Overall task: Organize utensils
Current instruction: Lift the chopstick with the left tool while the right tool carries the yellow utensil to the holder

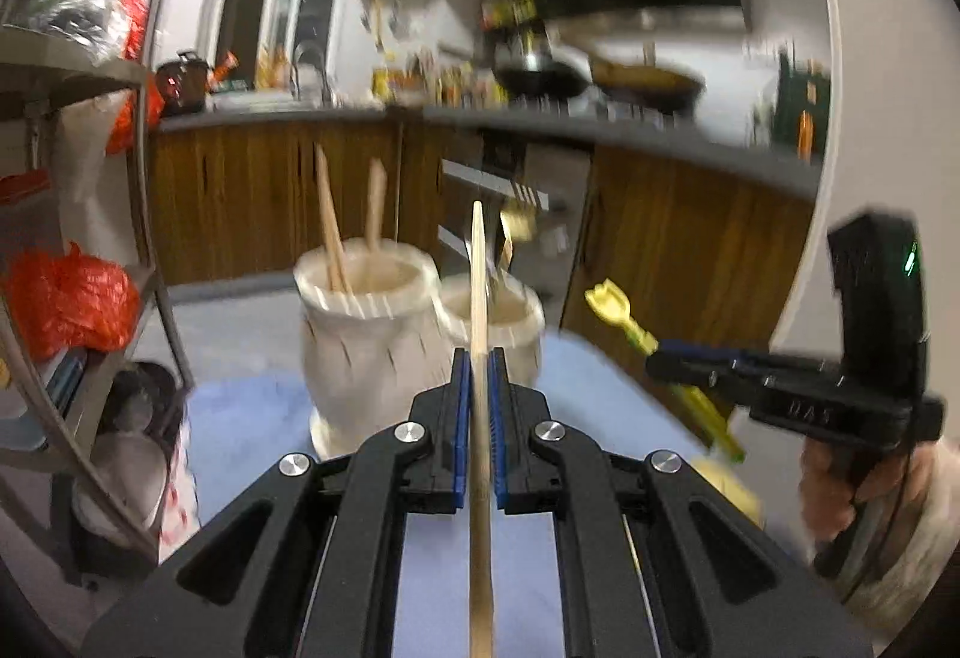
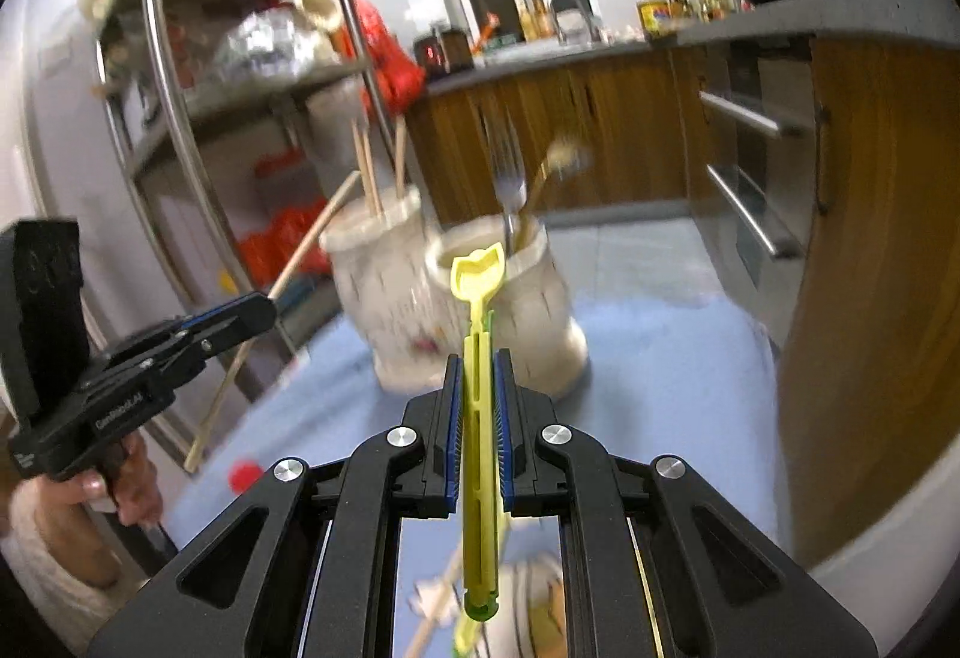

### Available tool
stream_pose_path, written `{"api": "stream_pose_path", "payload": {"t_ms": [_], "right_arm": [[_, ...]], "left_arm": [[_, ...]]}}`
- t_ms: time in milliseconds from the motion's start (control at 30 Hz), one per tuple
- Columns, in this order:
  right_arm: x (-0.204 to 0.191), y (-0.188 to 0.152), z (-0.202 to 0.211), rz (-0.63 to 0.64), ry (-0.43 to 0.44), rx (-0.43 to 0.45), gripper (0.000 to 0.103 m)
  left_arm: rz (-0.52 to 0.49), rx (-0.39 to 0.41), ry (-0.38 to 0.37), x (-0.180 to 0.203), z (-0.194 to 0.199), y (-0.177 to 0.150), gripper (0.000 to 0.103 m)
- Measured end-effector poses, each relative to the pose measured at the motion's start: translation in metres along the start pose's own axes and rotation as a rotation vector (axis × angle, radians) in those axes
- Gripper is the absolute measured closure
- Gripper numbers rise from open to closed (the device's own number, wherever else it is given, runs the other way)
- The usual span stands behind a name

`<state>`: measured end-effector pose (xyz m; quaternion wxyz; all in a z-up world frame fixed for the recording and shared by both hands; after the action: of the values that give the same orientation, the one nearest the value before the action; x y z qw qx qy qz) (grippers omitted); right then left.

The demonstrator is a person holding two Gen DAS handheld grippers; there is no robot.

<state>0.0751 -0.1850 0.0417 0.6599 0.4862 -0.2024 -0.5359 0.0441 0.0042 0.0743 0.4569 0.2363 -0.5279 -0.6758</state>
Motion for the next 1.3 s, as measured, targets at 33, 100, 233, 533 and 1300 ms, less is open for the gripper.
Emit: {"api": "stream_pose_path", "payload": {"t_ms": [33, 100, 233, 533, 1300], "right_arm": [[0.000, 0.007, -0.004, -0.012, 0.007, 0.016, 0.092], [-0.001, 0.021, -0.014, -0.022, 0.020, 0.051, 0.092], [-0.002, 0.042, -0.036, -0.046, 0.040, 0.107, 0.092], [-0.008, 0.066, -0.090, -0.062, 0.083, 0.184, 0.092], [-0.031, 0.044, -0.120, 0.142, -0.037, 0.264, 0.092]], "left_arm": [[0.010, 0.036, -0.002, -0.007, 0.001, 0.010, 0.097], [0.017, 0.079, 0.006, -0.021, 0.001, 0.022, 0.097], [0.075, 0.157, -0.032, -0.050, -0.015, 0.048, 0.097], [0.144, 0.273, -0.066, -0.084, -0.064, 0.071, 0.097], [0.001, 0.353, 0.018, -0.078, -0.081, 0.055, 0.097]]}}
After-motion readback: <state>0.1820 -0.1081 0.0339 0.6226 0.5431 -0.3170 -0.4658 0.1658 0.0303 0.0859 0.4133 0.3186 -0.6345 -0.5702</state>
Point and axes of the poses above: each gripper's, at about its wrist camera, not at the fingertips, and z roughly against the way its jaws point, x to its right, y to its top, the point moved 3 cm from there along -z, roughly the way its jaws point, and after that the axes turned 8 degrees about -y, right-handed, at the moved point
